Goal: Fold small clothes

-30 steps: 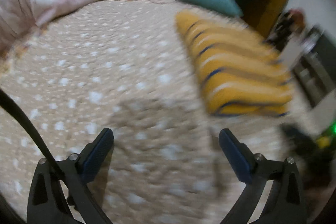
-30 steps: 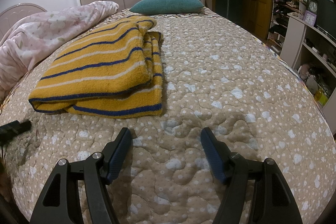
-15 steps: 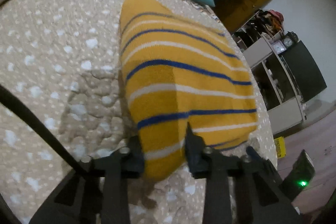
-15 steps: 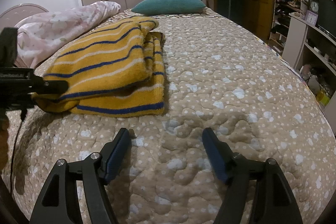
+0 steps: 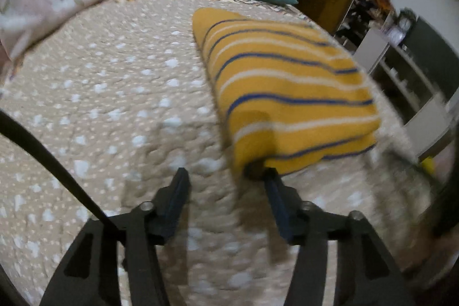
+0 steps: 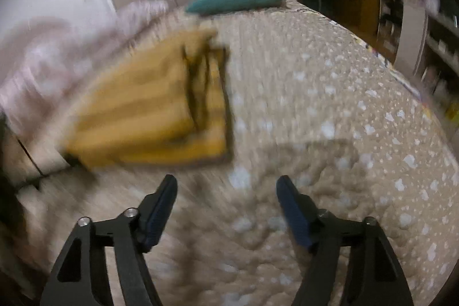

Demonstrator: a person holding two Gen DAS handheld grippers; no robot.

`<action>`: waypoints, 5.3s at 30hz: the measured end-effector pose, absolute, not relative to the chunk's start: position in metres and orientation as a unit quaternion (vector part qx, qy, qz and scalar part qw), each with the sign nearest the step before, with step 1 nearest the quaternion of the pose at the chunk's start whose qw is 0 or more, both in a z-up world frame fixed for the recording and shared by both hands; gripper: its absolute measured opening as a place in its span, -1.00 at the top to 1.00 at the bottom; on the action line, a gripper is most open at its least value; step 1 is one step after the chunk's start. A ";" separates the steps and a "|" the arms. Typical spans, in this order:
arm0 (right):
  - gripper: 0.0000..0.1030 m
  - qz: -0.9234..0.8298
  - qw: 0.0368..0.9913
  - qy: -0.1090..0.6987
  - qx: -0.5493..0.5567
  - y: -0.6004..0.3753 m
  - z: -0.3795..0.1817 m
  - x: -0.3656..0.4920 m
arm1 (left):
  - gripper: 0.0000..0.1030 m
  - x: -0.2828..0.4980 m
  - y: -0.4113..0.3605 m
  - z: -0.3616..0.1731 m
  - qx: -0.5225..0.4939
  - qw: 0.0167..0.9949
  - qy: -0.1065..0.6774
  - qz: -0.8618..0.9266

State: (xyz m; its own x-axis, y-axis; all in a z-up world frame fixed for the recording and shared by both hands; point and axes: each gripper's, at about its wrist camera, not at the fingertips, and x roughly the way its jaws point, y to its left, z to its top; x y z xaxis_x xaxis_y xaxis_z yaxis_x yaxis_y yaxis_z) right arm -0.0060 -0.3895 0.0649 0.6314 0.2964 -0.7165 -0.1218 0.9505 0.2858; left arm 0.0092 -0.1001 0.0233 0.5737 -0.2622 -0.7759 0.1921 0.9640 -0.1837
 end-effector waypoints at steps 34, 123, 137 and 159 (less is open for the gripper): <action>0.21 0.147 0.832 0.463 0.266 -0.427 0.051 0.060 | -0.80 -0.028 -0.107 0.004 0.027 0.900 0.425 -0.091; -0.43 0.041 0.920 0.389 0.018 -0.366 0.034 -0.034 | -1.00 -0.065 -0.112 -0.003 -0.002 0.912 0.409 -0.024; -0.43 0.041 0.920 0.389 0.018 -0.366 0.034 -0.034 | -1.00 -0.065 -0.112 -0.002 -0.002 0.912 0.410 -0.024; -0.45 0.042 0.920 0.389 0.017 -0.366 0.034 -0.033 | -1.00 -0.048 -0.108 0.001 -0.005 0.879 0.477 -0.023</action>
State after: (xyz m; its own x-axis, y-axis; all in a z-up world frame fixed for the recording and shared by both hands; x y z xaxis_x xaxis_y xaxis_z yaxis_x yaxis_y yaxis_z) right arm -0.0333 -0.3663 0.0341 0.6930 0.0915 -0.7151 -0.0643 0.9958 0.0652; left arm -0.0485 -0.1084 0.0011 0.5445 -0.0456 -0.8375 0.0355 0.9989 -0.0313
